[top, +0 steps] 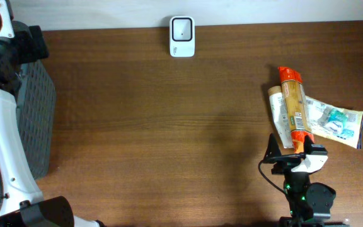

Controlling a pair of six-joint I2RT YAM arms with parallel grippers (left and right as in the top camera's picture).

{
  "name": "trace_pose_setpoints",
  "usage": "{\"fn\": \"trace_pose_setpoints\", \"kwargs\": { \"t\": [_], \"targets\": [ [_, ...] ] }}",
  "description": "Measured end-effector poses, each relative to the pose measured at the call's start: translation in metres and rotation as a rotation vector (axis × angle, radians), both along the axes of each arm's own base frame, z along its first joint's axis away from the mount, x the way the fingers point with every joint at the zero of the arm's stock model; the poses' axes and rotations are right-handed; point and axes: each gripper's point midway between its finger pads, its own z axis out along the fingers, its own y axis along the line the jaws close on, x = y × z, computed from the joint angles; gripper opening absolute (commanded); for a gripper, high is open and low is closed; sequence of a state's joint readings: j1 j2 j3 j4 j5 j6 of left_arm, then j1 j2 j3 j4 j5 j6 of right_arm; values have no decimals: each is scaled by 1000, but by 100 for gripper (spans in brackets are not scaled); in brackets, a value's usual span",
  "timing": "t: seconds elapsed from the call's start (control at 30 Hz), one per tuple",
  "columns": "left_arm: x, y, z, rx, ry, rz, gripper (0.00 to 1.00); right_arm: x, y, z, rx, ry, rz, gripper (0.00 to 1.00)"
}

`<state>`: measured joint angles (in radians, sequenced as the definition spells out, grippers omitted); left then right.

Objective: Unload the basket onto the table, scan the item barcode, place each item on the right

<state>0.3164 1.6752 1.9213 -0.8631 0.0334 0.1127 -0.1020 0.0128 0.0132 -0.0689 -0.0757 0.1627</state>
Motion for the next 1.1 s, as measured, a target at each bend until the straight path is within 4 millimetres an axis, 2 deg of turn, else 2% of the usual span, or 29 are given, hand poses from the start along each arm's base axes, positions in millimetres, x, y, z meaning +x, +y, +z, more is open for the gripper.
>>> {"fn": "trace_pose_setpoints", "kwargs": {
  "t": [0.47, 0.53, 0.6, 0.63, 0.67, 0.77, 0.87, 0.93, 0.97, 1.0, 1.03, 1.07, 1.1],
  "targets": [
    [0, 0, 0, -1, 1, 0, 99, 0, 0, -1, 0, 2, 0, 99],
    [2, -7, 0, 0, 1, -15, 99, 0, 0, -1, 0, 2, 0, 99],
    [7, -37, 3, 7, -2, -75, 99, 0, 0, -1, 0, 2, 0, 99],
    [6, -67, 8, 17, -2, -130, 99, 0, 0, -1, 0, 2, 0, 99],
    [-1, -109, 19, 23, -14, -217, 99, 0, 0, -1, 0, 2, 0, 99],
    [-24, -146, 26, 62, 10, -315, 99, 0, 0, -1, 1, 2, 0, 99],
    [-34, -157, 27, 120, -83, -445, 99, 0, 0, -1, 0, 2, 0, 99],
    [-50, -151, 13, 153, -200, -460, 99, 0, 0, 0, 0, 1, 0, 99],
    [-59, -150, 0, 166, -249, -462, 99, 0, 0, 0, 0, 1, 0, 99],
    [-84, -152, -31, 174, -265, -471, 99, 0, 0, -1, -1, 2, -1, 99],
    [-95, -152, -38, 211, -378, -460, 99, 0, 0, -1, 0, 3, 0, 99],
    [-119, -151, -61, 235, -436, -447, 99, 0, 0, 0, 0, 2, -1, 99],
    [-132, -150, -71, 252, -482, -436, 99, 0, 0, 0, 0, -2, -1, 99]
  ]
}}
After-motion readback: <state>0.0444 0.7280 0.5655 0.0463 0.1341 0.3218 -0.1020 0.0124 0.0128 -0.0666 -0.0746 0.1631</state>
